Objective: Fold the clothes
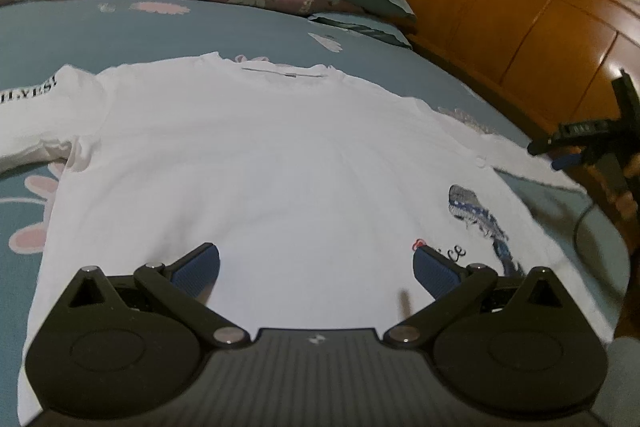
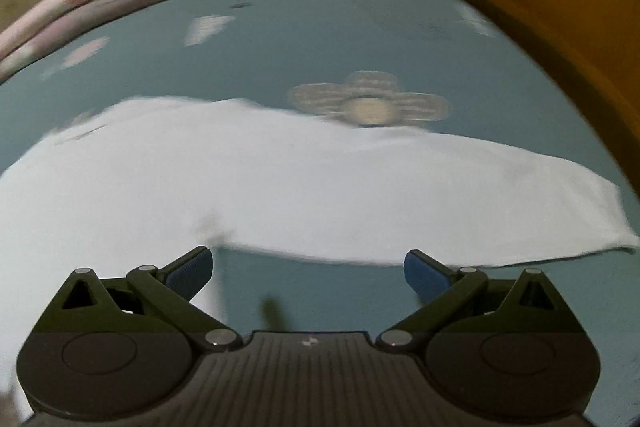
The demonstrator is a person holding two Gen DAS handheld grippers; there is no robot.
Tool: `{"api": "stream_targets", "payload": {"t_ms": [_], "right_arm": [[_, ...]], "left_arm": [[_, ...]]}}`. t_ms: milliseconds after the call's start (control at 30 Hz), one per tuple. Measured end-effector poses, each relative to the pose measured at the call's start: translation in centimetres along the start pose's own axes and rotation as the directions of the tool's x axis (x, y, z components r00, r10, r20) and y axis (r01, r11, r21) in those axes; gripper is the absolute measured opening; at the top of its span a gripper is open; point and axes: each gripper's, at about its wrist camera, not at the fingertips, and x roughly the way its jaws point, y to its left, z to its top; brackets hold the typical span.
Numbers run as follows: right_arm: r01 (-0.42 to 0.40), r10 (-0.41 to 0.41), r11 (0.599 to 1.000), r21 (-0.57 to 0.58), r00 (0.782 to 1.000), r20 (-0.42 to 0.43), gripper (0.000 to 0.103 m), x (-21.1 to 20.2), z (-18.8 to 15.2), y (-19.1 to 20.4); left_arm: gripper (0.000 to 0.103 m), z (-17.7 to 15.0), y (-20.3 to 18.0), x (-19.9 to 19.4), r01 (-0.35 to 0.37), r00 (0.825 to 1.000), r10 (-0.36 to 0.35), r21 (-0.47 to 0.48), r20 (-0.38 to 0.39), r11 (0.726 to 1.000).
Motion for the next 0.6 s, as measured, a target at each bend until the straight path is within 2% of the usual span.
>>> {"api": "stream_targets", "payload": {"t_ms": [133,267,333,433,600], "right_arm": [[-0.035,0.034,0.989,-0.141,0.999,-0.009,0.103,0.2,-1.2,7.0],[-0.083,0.071,0.980,-0.182,0.995,-0.071,0.103,2.1,-3.3,11.6],[-0.078,0.060,0.978,-0.195,0.993,-0.097,0.103,3.0,-5.0,12.9],[-0.030,0.025,0.977,-0.210,0.999,-0.024,0.103,3.1,-6.8,13.7],[-0.030,0.034,0.987,-0.156,0.999,0.028,0.103,2.8,-7.8,13.3]], "left_arm": [[0.102,0.0,0.6,-0.1,0.023,1.000,-0.022,-0.037,0.011,0.999],[0.102,0.0,0.6,-0.1,0.027,1.000,-0.027,-0.032,0.006,0.999],[0.102,0.0,0.6,-0.1,0.024,1.000,-0.024,-0.027,0.004,0.999],[0.102,0.0,0.6,-0.1,0.024,1.000,-0.024,-0.031,-0.001,0.999],[0.102,0.0,1.3,-0.3,0.048,0.999,-0.047,-0.085,0.013,0.995]]}}
